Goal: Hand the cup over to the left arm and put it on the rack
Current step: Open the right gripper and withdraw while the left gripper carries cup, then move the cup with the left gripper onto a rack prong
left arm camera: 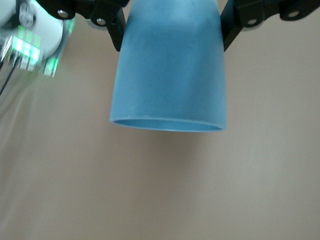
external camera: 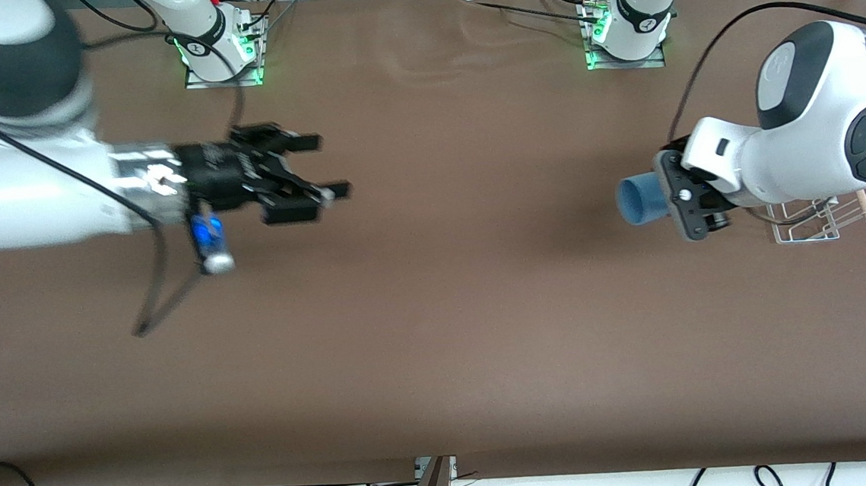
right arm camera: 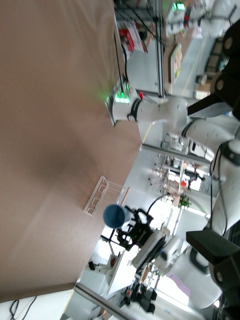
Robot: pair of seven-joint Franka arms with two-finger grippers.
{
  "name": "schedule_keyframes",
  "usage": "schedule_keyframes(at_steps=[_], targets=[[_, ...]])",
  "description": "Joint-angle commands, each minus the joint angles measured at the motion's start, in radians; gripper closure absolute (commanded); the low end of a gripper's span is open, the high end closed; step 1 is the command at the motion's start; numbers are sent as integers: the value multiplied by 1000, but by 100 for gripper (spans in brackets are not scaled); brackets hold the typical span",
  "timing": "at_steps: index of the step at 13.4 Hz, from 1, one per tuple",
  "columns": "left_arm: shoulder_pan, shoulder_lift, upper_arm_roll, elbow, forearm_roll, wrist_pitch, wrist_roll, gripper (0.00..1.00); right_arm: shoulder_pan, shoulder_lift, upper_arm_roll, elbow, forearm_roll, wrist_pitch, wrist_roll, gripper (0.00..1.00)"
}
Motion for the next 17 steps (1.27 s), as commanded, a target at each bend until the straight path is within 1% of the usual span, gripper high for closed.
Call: schedule_keyframes(at_steps=[1,2,3,5,7,9,10,11,12,13,14,15,17], targets=[[-1,-3,0,-5,280,-99,-4,100,-25,-131,-126,-97,-17,-148,-173,0],[5,-3,5,-10,360,-150,-2,100,-28,-183,-161,-165,-53,-165,-254,0],[13,-2,8,-14,443,-182,-2,100,-28,-241,-171,-237,-134,-166,-358,0],[12,-9,8,-82,627,-236,27,100,-25,-343,-179,-354,-289,-147,-584,0],[12,-28,8,-164,766,-256,168,100,-25,-358,-179,-375,-401,-134,-632,0],[18,-72,8,-261,873,-232,187,100,-6,-358,-154,-387,-562,-87,-700,0],[18,-97,8,-322,910,-212,188,100,-2,-362,-125,-393,-654,-78,-727,0],[9,-121,6,-399,991,-187,190,100,-2,-378,-114,-427,-717,-59,-778,0],[5,-144,2,-475,1065,-160,188,100,-2,-406,-113,-462,-759,-27,-865,0],[4,-163,0,-531,1120,-128,182,100,-3,-415,-119,-479,-783,-7,-940,0],[5,-166,-1,-577,1186,-106,177,100,-5,-409,-125,-476,-817,2,-1006,0],[5,-166,0,-621,1232,-100,174,100,-5,-406,-131,-477,-877,31,-1055,0],[15,-164,3,-672,1248,-37,153,100,-8,-398,-133,-468,-964,62,-1079,0]])
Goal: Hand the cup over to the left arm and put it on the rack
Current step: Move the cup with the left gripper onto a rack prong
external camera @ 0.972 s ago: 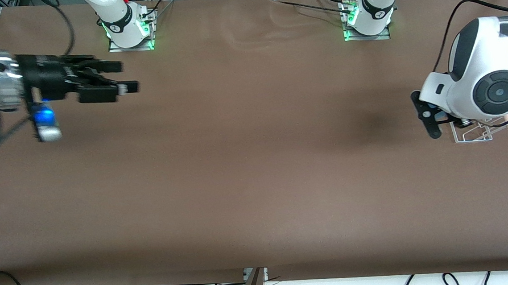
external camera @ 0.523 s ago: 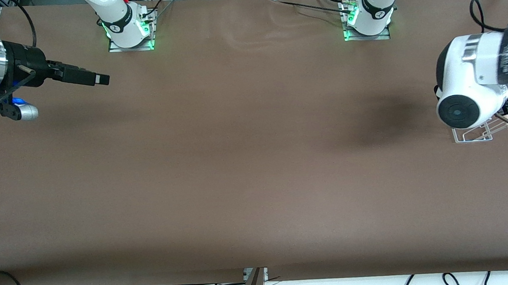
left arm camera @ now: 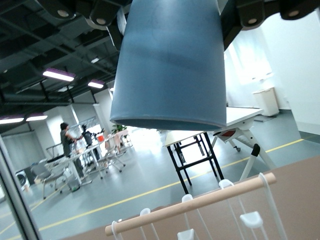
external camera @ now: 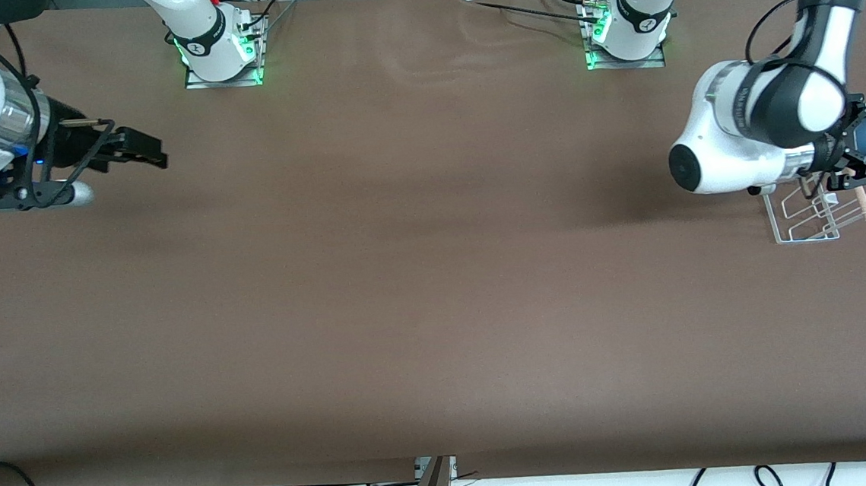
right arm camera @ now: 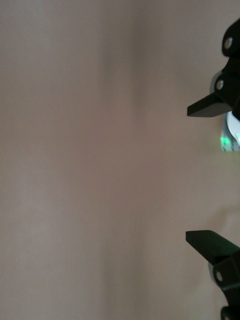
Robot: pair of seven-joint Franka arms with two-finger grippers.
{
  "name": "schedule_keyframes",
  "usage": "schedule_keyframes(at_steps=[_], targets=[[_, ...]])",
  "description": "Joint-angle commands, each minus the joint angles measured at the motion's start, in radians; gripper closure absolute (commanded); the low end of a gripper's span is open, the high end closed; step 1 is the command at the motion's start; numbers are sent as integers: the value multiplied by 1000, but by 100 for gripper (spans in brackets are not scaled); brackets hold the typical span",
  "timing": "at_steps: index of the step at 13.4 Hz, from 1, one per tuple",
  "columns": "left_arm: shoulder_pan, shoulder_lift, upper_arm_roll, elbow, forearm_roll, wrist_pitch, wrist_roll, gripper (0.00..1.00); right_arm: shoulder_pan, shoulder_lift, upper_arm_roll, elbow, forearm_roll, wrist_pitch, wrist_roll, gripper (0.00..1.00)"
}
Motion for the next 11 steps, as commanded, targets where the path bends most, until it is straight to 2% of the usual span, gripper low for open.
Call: schedule_keyframes(at_steps=[1,3,6,8,11], targets=[[13,-48,13,-112,45,100,-16,100,-3,-24,0,-25,-109,49,-76,0],[19,-74,48,-196,89,149,-113,100,-3,-24,0,-25,-126,53,-128,0],[106,-130,56,-319,165,278,-227,100,-3,-24,0,-22,-128,56,-133,0],[113,-134,59,-350,214,280,-276,100,-2,-19,0,-22,-128,56,-131,0],[116,-137,56,-374,214,274,-321,100,-3,-3,0,7,-119,46,-134,0]])
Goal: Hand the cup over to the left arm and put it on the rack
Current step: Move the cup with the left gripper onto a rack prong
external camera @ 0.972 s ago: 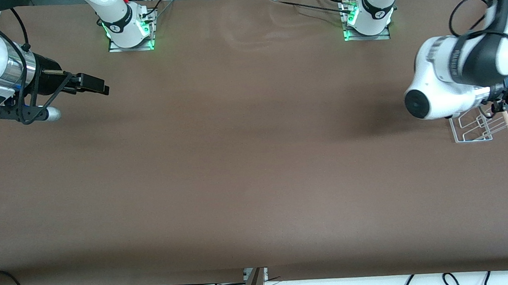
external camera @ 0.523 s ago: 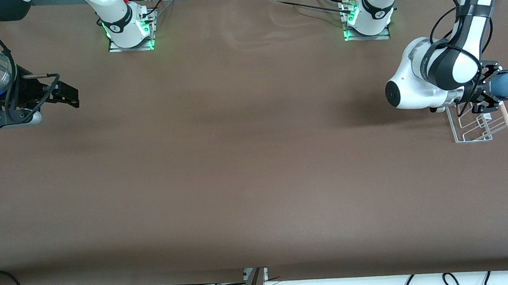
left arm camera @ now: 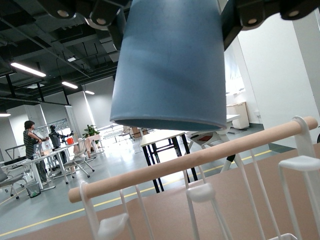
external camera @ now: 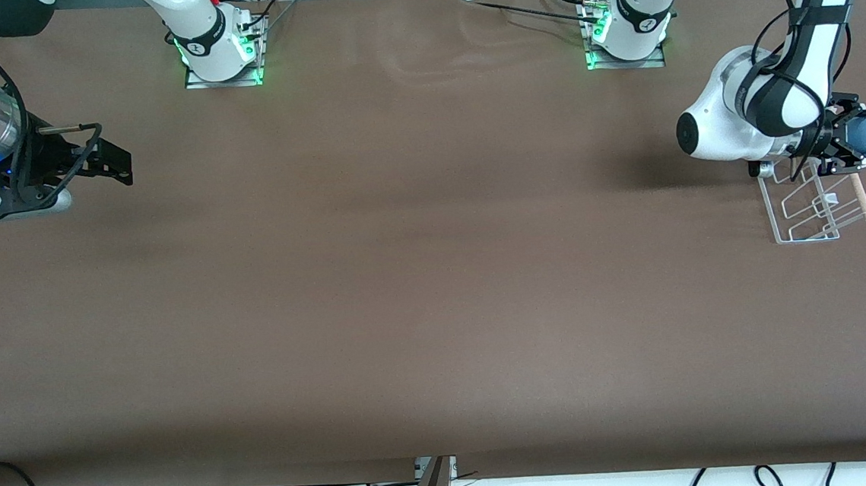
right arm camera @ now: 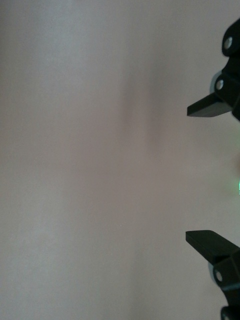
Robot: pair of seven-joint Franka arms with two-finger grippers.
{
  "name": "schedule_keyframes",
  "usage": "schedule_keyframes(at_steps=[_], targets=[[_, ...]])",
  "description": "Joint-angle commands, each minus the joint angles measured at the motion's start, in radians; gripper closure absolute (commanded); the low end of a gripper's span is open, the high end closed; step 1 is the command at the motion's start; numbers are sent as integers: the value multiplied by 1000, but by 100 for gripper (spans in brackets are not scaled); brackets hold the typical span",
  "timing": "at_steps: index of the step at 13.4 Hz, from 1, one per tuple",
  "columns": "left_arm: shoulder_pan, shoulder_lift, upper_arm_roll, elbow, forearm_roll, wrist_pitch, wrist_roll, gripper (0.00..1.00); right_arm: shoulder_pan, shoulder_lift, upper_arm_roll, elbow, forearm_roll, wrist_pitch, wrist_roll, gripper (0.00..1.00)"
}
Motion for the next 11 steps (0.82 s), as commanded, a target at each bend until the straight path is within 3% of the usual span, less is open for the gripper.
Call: schedule_keyframes(at_steps=[1,4,9,11], targets=[[-3,-46,-8,-62,29,8,-34,100,-7,-3,3,8,-5,-1,-19,0],[-9,-68,-8,-137,29,7,-117,100,1,-1,5,9,-4,0,-25,0],[-12,-54,-8,-174,29,11,-181,100,-7,2,3,8,6,0,-17,0],[-12,-46,-6,-195,33,16,-232,100,-8,2,2,8,48,-1,-19,0]])
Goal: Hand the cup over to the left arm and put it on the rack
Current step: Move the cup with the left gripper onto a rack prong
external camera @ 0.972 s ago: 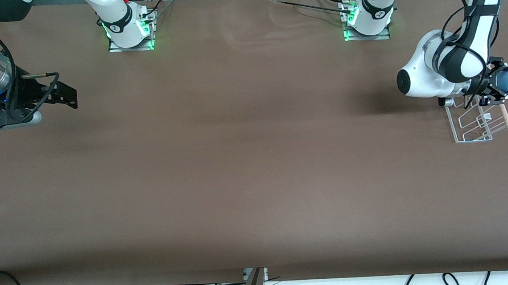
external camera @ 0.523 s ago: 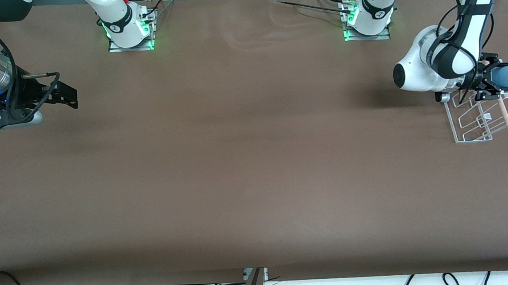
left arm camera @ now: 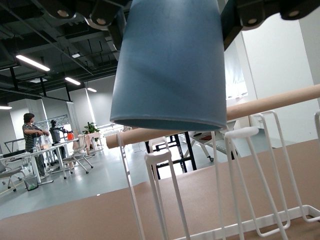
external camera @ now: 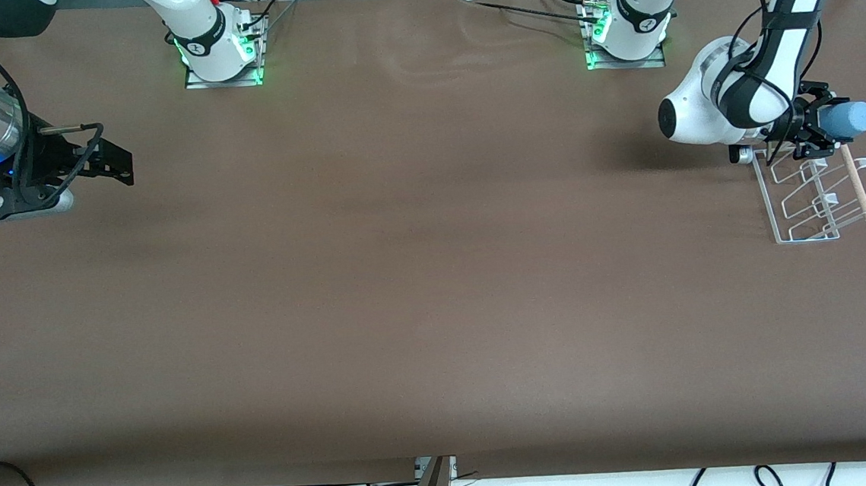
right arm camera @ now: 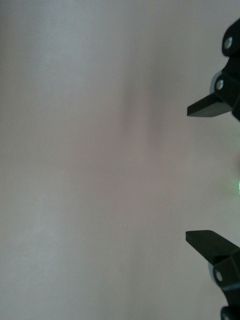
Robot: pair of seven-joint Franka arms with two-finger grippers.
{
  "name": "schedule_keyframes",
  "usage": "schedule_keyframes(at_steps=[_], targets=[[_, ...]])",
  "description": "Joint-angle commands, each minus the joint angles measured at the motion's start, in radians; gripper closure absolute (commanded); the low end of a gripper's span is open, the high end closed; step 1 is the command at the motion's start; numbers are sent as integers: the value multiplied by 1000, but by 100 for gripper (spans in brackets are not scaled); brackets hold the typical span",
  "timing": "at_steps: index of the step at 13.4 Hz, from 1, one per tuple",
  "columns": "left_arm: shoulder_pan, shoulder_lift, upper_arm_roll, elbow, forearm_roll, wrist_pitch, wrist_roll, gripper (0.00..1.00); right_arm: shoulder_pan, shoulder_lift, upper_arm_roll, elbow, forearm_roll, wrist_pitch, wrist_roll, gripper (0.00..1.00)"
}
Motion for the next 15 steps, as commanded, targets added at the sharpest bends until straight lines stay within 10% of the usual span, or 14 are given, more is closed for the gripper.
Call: schedule_keyframes(at_steps=[1,15], targets=[[0,-22,0,-45,35,15,-58,100,-8,-1,1,7,38,-2,-13,0],[67,65,1,-49,138,80,-172,100,-11,8,-1,5,43,1,-18,0]])
